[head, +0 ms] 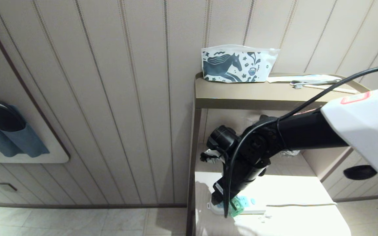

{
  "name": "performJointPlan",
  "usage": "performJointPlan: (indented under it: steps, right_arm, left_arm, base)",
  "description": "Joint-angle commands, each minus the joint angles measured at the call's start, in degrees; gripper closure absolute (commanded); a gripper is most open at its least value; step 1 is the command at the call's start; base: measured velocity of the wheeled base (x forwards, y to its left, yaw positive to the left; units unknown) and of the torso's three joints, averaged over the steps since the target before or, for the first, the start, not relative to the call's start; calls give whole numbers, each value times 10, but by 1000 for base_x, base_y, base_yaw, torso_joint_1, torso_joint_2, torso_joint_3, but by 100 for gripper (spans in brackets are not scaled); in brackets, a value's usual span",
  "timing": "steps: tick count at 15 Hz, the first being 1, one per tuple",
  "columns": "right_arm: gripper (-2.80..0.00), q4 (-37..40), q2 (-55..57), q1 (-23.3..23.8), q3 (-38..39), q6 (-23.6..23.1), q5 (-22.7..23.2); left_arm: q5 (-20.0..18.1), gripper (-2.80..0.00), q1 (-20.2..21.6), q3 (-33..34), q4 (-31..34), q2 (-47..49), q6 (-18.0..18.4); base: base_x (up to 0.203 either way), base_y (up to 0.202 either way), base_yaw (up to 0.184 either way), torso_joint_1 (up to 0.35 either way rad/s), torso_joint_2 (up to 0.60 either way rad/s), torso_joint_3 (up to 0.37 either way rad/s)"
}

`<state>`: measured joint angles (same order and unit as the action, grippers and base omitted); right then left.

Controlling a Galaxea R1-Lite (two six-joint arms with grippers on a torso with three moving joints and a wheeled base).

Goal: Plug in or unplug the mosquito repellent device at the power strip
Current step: Hold the socket with your left hand and unplug it with your right hand

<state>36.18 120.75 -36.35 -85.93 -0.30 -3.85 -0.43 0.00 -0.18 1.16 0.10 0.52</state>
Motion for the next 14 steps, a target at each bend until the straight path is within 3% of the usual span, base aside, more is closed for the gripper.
performJointPlan:
  steps: [1,14]
  right_arm:
    - [-280,2,24,0,-19,0,0]
    - [-280,2,41,8,-26,3,-2]
  left_arm:
    - [0,0,0,0,0,1,0]
    - [0,0,0,2,0,1,0]
  base:
    - [0,0,0,0,0,0]
    - [0,0,0,0,0,0]
